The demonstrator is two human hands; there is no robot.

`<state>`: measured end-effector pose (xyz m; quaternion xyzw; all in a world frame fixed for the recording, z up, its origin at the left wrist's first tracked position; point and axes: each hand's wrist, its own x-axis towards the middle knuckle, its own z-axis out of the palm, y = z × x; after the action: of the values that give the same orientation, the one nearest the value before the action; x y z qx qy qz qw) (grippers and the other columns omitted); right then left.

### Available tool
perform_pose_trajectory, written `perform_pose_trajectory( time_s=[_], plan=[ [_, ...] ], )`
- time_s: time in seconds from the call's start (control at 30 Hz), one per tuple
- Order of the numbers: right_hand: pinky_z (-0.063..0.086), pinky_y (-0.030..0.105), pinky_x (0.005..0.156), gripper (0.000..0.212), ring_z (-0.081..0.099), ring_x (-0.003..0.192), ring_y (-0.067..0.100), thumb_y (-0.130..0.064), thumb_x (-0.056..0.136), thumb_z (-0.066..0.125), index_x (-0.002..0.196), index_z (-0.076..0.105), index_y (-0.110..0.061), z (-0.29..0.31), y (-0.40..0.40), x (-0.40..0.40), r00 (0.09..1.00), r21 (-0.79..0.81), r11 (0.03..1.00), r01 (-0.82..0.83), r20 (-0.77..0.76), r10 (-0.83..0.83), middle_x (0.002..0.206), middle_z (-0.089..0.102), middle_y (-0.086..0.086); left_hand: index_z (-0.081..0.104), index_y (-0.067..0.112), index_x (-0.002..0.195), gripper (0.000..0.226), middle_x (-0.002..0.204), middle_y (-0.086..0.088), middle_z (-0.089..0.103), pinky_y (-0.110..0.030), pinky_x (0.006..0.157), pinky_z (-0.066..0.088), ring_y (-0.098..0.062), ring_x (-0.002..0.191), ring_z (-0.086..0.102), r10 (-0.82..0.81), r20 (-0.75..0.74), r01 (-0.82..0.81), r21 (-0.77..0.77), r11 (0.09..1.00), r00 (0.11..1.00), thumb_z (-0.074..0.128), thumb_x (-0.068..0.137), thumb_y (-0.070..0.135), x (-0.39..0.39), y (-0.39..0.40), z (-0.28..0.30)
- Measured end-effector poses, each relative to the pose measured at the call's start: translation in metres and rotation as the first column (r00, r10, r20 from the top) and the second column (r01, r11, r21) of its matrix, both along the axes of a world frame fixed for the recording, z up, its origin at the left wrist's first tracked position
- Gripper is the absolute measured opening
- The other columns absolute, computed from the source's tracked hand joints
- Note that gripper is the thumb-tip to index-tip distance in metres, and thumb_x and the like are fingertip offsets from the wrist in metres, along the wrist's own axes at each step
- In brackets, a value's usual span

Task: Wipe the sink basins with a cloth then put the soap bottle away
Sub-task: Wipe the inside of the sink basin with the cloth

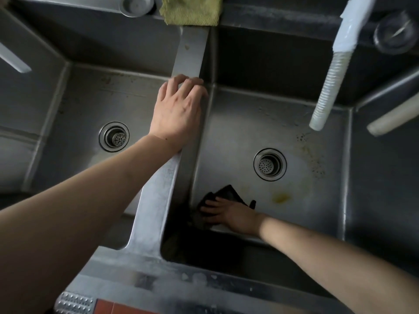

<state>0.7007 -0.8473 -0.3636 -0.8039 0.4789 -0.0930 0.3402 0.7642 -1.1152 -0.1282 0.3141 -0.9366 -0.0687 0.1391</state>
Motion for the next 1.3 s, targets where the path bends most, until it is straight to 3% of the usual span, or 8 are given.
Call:
perform_pose_trajectory(
  time_s=[0.17,0.3,0.43,0.5,0.63,0.8,1.03,1.3],
  plan=[
    [0.025,0.057,0.123,0.047,0.039,0.149,0.034,-0.005,0.095,0.065,0.141,0.063,-0.017,0.013,0.049,-0.029,0.999,0.079,0.996,-0.027,0.021,0.025,0.158,0.047,0.01,0.064,0.017,0.115,0.027,0.131,-0.001,0.062,-0.045,0.104,0.037,-0.032,0.126,0.049,0.009,0.054,-0.012,0.05,0.999,0.999,0.046,0.095,0.019,0.002,0.014,0.008],
    [0.049,0.055,0.109,0.043,0.056,0.137,0.034,-0.009,0.09,0.075,0.132,0.069,-0.017,0.014,0.057,-0.033,0.999,-0.044,0.999,0.015,-0.03,-0.016,0.147,0.06,0.009,0.065,0.017,0.113,0.024,0.13,0.0,0.062,-0.045,0.102,0.039,-0.031,0.127,0.048,0.032,0.062,-0.036,0.06,0.998,0.998,0.048,0.096,0.02,0.017,0.034,0.007],
    [0.057,0.042,0.101,0.038,0.061,0.131,0.032,-0.011,0.096,0.053,0.128,0.073,-0.016,0.022,0.012,-0.025,0.997,-0.215,0.976,0.04,-0.057,-0.053,0.141,0.066,0.006,0.066,0.015,0.11,0.022,0.132,-0.002,0.062,-0.044,0.104,0.036,-0.031,0.132,0.046,0.026,0.071,-0.029,0.031,0.999,0.997,0.051,0.096,0.02,0.03,0.05,0.001],
    [0.057,0.04,0.1,0.042,0.064,0.127,0.032,-0.011,0.095,0.045,0.127,0.073,-0.016,0.026,-0.021,-0.03,0.985,-0.253,0.959,0.127,-0.082,-0.152,0.138,0.068,0.006,0.066,0.015,0.11,0.022,0.132,-0.002,0.061,-0.044,0.104,0.036,-0.032,0.132,0.046,0.028,0.075,-0.03,0.02,0.999,0.997,0.051,0.095,0.019,0.033,0.056,0.0],
    [0.051,0.046,0.105,0.047,0.062,0.128,0.039,0.003,0.082,0.069,0.126,0.073,-0.013,0.021,-0.046,-0.046,0.939,-0.267,0.921,0.282,-0.122,-0.323,0.14,0.065,0.012,0.066,0.014,0.111,0.023,0.134,-0.005,0.061,-0.045,0.105,0.037,-0.034,0.133,0.044,0.011,0.084,-0.011,0.004,1.0,0.996,0.05,0.094,0.018,0.035,0.064,-0.002],
    [0.045,0.059,0.108,0.037,0.061,0.128,0.043,-0.008,0.092,0.052,0.12,0.077,-0.011,0.013,0.008,-0.059,0.977,-0.209,0.965,0.157,-0.112,-0.183,0.138,0.066,0.016,0.066,0.013,0.112,0.027,0.137,-0.007,0.06,-0.047,0.105,0.037,-0.036,0.135,0.043,-0.017,0.089,0.017,0.007,1.0,0.996,0.046,0.096,0.02,0.029,0.07,0.004],
    [0.043,0.047,0.117,0.035,0.055,0.139,0.025,-0.013,0.099,0.051,0.124,0.075,-0.018,0.012,0.09,-0.1,0.993,-0.115,0.993,-0.016,-0.118,0.003,0.145,0.062,0.005,0.067,0.013,0.11,0.018,0.127,-0.005,0.064,-0.047,0.101,0.041,-0.034,0.131,0.045,-0.039,0.062,0.037,0.036,0.999,0.997,0.061,0.093,0.011,0.015,0.084,-0.007],
    [0.04,0.051,0.118,0.038,0.055,0.138,0.033,-0.012,0.1,0.045,0.122,0.076,-0.014,0.022,0.017,-0.05,0.996,-0.159,0.987,0.02,-0.079,-0.033,0.143,0.063,0.01,0.066,0.016,0.111,0.02,0.12,-0.003,0.064,-0.046,0.093,0.046,-0.031,0.12,0.051,-0.066,0.114,0.056,0.088,0.995,0.991,0.057,0.094,0.011,0.012,0.106,-0.025]
  ],
)
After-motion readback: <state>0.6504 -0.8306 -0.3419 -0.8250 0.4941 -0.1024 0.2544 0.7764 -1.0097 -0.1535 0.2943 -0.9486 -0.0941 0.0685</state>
